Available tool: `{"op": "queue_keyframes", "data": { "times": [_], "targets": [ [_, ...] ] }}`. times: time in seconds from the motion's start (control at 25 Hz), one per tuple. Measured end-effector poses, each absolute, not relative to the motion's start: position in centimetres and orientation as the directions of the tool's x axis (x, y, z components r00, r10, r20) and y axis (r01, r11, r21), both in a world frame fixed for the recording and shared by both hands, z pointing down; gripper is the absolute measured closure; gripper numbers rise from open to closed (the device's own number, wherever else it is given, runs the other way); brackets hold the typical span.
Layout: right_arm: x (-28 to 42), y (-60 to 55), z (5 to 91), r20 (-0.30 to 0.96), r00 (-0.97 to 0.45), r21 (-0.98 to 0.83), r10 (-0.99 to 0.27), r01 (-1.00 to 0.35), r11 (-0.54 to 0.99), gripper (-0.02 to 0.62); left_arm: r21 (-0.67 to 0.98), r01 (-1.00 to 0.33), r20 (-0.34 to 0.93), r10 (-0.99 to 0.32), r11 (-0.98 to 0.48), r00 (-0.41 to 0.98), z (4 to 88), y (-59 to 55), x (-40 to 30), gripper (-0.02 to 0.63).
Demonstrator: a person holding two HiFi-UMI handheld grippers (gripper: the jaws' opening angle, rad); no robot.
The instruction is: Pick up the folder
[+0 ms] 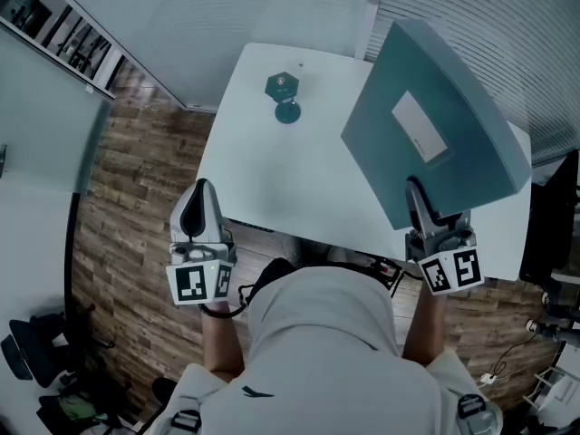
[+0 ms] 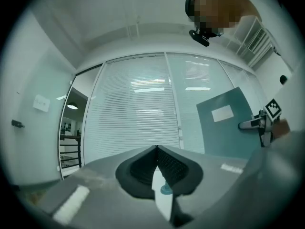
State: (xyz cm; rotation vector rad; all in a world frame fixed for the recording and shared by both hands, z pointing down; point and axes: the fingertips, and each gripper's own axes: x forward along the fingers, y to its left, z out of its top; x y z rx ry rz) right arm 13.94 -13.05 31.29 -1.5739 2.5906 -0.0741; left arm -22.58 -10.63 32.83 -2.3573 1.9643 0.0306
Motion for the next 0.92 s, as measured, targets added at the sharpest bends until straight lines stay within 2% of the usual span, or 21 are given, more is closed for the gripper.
{"op": "queue_keyframes", "data": {
  "times": [0.48,0.92],
  "targets": [
    [15.9,-14.8,32.4,-0.008,-0.234,0.041,-0.972,-0.971,0.234,0.308,-0.053,-0.989,-0.062,-0.989,-0.135,0.138,33.3,-11.5,-23.9,0.599],
    [16.7,-15.1,33.4,0.013,-0.217,-0.002,-0.976,-0.976,0.217,0.308,-0.060,-0.987,-0.065,-0.987,-0.146,0.150,33.4,-12.6,-23.6,0.598]
  ]
}}
